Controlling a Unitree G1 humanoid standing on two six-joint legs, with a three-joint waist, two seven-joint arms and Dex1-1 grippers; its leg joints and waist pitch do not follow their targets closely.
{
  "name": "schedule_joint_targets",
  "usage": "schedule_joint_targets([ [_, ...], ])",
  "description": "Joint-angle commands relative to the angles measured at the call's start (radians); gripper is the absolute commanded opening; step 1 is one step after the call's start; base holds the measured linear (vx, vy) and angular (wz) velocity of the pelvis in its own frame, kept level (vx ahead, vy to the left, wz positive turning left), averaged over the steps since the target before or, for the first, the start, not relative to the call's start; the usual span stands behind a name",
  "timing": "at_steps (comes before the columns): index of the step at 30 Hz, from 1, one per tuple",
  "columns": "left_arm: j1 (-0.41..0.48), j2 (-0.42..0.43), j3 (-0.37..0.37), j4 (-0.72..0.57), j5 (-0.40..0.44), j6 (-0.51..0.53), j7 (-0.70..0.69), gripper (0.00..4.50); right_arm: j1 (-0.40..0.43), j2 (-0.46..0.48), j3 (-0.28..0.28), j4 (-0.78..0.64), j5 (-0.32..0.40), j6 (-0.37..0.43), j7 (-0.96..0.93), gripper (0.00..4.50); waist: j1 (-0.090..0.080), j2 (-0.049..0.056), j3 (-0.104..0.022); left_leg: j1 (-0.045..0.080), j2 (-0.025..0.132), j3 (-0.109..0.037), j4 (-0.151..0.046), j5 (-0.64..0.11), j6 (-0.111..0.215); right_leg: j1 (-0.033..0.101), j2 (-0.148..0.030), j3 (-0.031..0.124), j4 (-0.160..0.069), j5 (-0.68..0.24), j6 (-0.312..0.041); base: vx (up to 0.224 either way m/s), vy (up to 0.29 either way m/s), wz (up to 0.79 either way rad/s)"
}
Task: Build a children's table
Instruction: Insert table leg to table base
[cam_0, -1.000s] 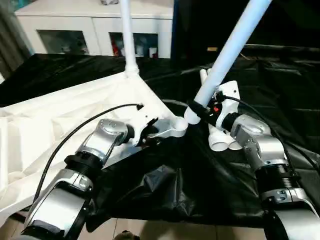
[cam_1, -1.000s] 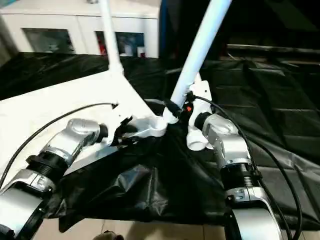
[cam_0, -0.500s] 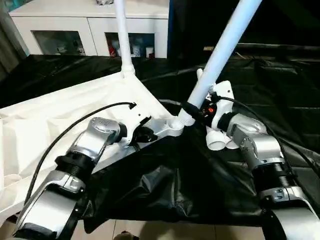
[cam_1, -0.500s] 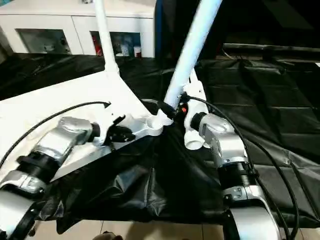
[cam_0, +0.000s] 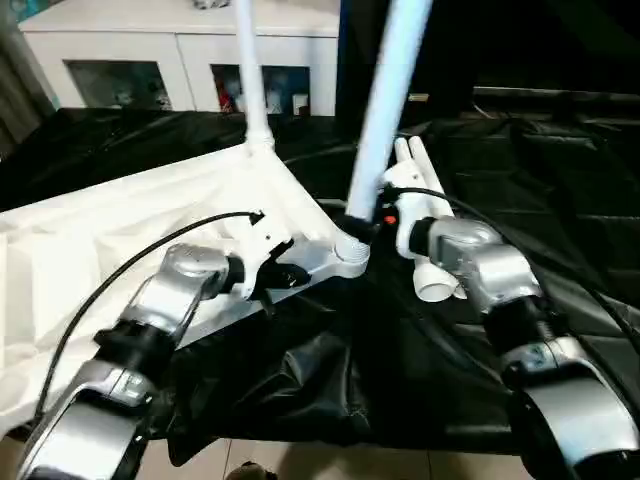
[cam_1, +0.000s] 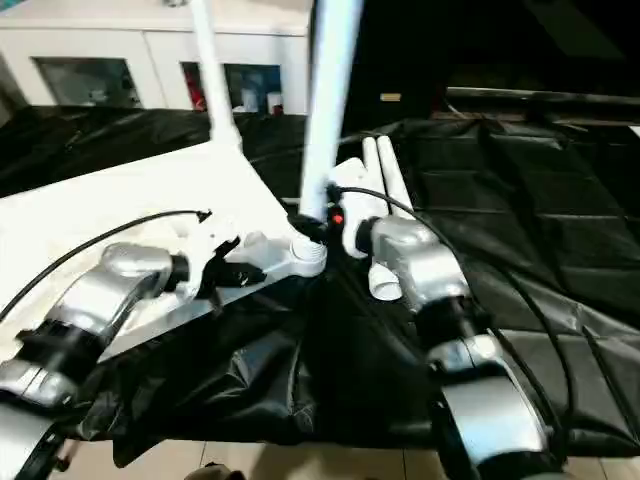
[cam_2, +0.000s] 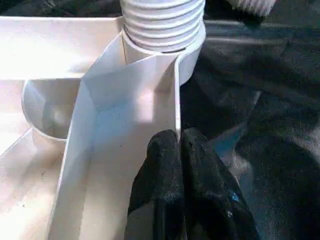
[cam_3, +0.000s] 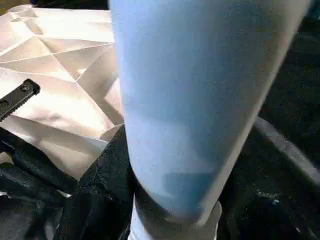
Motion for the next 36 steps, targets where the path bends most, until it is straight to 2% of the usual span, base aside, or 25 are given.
schedule_joint_targets([
  [1,0.013,0.011,-0.034,-0.053,0.009,-0.013,-0.057,0.00,-0.023,-0.006,0.021,0.042,-0.022,0.035,0.012,1.88,0.002,-0.006,-0.081,0.020,0.028,-0.007,-0.068,-0.151,0.011,0.052,-0.067,0.045,-0.060,-0.078,-0.230,0.000,0.000,0.00],
  [5,0.020,0.013,-0.033,-0.052,0.021,-0.014,-0.050,0.00,-0.037,-0.009,0.037,0.058,-0.029,0.068,0.057,1.88,0.003,-0.007,-0.079,0.022,0.029,-0.007,-0.071,-0.182,-0.007,0.052,-0.070,0.047,-0.066,-0.123,-0.218,0.000,0.000,0.00],
  [9,0.028,0.019,-0.034,-0.055,0.016,-0.015,-0.064,0.00,-0.034,-0.018,0.046,0.062,-0.032,0.098,0.081,1.88,0.006,-0.009,-0.081,0.022,0.029,-0.007,-0.070,-0.170,-0.008,0.052,-0.068,0.047,-0.063,-0.105,-0.217,0.000,0.000,0.00],
  [10,0.031,0.023,-0.037,-0.058,0.016,-0.016,-0.069,0.00,-0.034,-0.019,0.047,0.067,-0.026,0.107,0.089,1.88,0.006,-0.005,-0.081,0.022,0.029,-0.007,-0.070,-0.171,-0.009,0.052,-0.067,0.047,-0.063,-0.100,-0.217,0.000,0.000,0.00],
  [14,0.034,0.025,-0.041,-0.064,0.018,-0.012,-0.079,0.00,-0.035,-0.015,0.037,0.083,-0.015,0.113,0.093,1.88,0.007,-0.003,-0.082,0.022,0.028,-0.007,-0.070,-0.178,-0.014,0.053,-0.067,0.047,-0.062,-0.088,-0.223,0.000,0.000,0.00],
  [21,0.027,0.018,-0.040,-0.057,0.023,-0.011,-0.082,0.00,-0.004,-0.013,-0.035,0.099,0.034,0.102,0.104,1.88,0.009,-0.006,-0.084,0.022,0.029,-0.007,-0.068,-0.167,-0.010,0.055,-0.068,0.047,-0.060,-0.071,-0.229,0.000,0.000,0.00],
  [22,0.024,0.016,-0.039,-0.055,0.025,-0.012,-0.079,0.00,0.022,-0.016,-0.060,0.099,0.056,0.090,0.111,1.88,0.010,-0.005,-0.084,0.023,0.030,-0.006,-0.068,-0.167,-0.006,0.053,-0.069,0.047,-0.061,-0.067,-0.230,0.000,0.000,0.00],
  [27,0.021,0.014,-0.036,-0.051,0.027,-0.012,-0.076,0.00,0.064,-0.020,-0.091,0.101,0.078,0.067,0.116,1.88,0.013,-0.004,-0.084,0.024,0.029,-0.007,-0.069,-0.177,-0.006,0.054,-0.067,0.045,-0.062,-0.072,-0.235,0.000,0.000,0.00],
  [28,0.017,0.012,-0.034,-0.044,0.030,-0.014,-0.070,0.00,0.089,-0.018,-0.108,0.100,0.088,0.049,0.119,1.88,0.012,0.001,-0.084,0.025,0.029,-0.006,-0.068,-0.186,-0.009,0.052,-0.067,0.045,-0.064,-0.081,-0.234,0.000,0.000,0.00],
  [31,0.013,0.008,-0.031,-0.030,0.034,-0.024,-0.061,0.00,0.147,-0.005,-0.146,0.089,0.113,0.012,0.098,1.88,0.016,-0.002,-0.084,0.025,0.030,-0.007,-0.070,-0.194,-0.008,0.054,-0.070,0.047,-0.066,-0.096,-0.227,0.000,0.000,0.00],
  [34,0.011,0.006,-0.030,-0.022,0.037,-0.031,-0.057,0.00,0.174,0.000,-0.156,0.086,0.117,-0.009,0.087,1.88,0.016,-0.003,-0.083,0.026,0.029,-0.008,-0.072,-0.205,-0.010,0.053,-0.069,0.045,-0.068,-0.118,-0.225,0.000,0.000,0.00],
  [35,0.007,0.003,-0.031,-0.014,0.040,-0.034,-0.053,0.00,0.187,0.001,-0.157,0.083,0.114,-0.028,0.083,1.88,0.017,0.019,-0.082,0.028,0.029,-0.011,-0.072,-0.222,-0.017,0.050,-0.070,0.045,-0.068,-0.138,-0.225,0.000,0.000,0.00],
  [36,0.003,0.001,-0.030,-0.007,0.044,-0.039,-0.047,0.00,0.204,0.005,-0.163,0.075,0.118,-0.053,0.077,1.88,0.015,0.013,-0.081,0.031,0.031,-0.008,-0.073,-0.236,-0.018,0.047,-0.069,0.045,-0.076,-0.145,-0.222,0.000,0.000,0.00],
])
